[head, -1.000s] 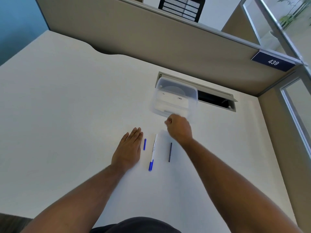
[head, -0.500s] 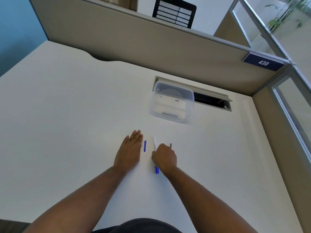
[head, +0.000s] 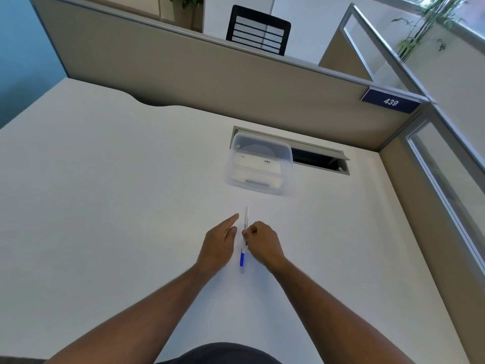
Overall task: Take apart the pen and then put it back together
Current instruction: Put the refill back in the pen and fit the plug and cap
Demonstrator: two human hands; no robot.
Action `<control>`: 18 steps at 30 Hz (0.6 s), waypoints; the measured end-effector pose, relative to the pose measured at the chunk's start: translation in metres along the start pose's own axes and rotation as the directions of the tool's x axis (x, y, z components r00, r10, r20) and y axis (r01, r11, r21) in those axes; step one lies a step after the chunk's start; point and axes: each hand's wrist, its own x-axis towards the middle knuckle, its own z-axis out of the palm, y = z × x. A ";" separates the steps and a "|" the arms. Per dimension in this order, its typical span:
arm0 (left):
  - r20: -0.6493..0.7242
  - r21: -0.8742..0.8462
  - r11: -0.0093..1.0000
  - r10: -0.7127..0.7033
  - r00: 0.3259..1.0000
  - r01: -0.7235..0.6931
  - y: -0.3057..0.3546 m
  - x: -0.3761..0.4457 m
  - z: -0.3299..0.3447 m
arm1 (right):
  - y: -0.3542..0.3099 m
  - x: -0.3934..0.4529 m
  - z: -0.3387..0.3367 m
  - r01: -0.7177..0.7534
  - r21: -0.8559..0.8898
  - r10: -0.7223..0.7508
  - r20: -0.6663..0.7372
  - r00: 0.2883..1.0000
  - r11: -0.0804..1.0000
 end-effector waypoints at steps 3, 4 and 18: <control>0.100 -0.179 0.971 -0.141 0.985 0.157 0.002 -0.001 0.008 | 0.004 -0.002 -0.004 0.004 0.056 -0.004 0.004 1.000 0.998; 0.145 -0.230 0.949 -0.187 0.972 0.217 0.000 -0.002 0.010 | 0.005 -0.003 -0.005 0.006 0.071 -0.006 0.004 1.000 0.997; 0.338 -0.529 0.678 -0.383 0.860 0.510 -0.019 -0.009 0.015 | 0.039 -0.002 -0.038 -0.128 0.089 0.139 -0.127 0.982 0.988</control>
